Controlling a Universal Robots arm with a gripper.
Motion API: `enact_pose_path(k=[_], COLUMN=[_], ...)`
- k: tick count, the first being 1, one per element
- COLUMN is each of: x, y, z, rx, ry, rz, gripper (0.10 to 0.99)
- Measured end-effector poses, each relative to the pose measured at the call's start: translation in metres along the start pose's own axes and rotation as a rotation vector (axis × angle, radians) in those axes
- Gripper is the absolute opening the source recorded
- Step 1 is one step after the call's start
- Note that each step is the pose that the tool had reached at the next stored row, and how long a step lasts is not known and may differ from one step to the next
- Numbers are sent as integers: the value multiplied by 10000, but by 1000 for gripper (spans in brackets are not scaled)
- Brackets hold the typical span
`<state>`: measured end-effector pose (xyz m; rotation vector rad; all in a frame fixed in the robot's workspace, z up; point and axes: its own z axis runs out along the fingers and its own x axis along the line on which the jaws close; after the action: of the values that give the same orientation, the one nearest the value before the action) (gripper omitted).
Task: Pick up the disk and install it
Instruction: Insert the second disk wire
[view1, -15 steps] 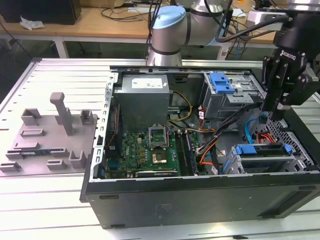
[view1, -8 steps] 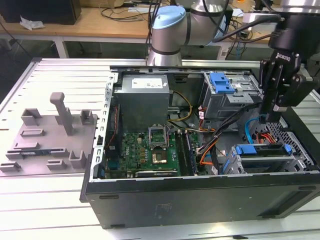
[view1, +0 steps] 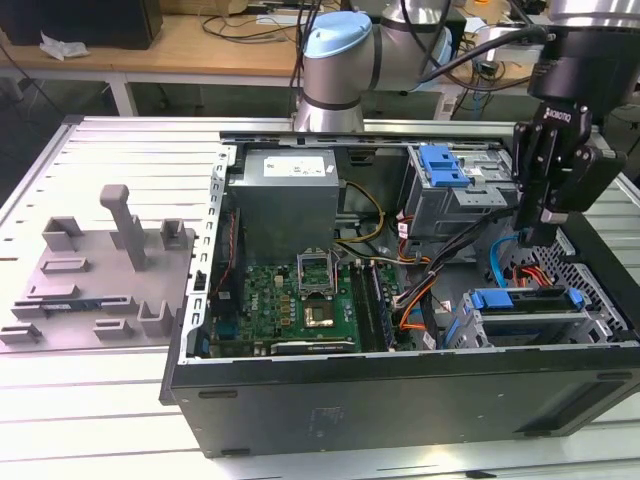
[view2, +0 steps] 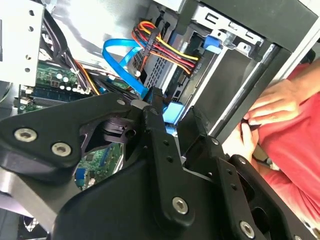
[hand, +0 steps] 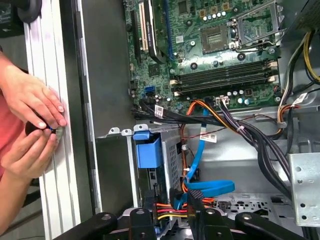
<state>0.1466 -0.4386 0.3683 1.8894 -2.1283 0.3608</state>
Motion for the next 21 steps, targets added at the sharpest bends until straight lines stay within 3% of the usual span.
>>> enact_pose_path(k=[7,9,10,11,17,21], x=[-75,-80,-82,-84,-92,-42], y=[6,3,2,1,-1,-8], z=[-3,5,10,14,36,57], rx=[-10,-19,-22,-24,-57,-79], ry=[15,24,23,23,53,52], rz=[29,53,60,64,144,199], gripper=[376,247,247,180,180,161])
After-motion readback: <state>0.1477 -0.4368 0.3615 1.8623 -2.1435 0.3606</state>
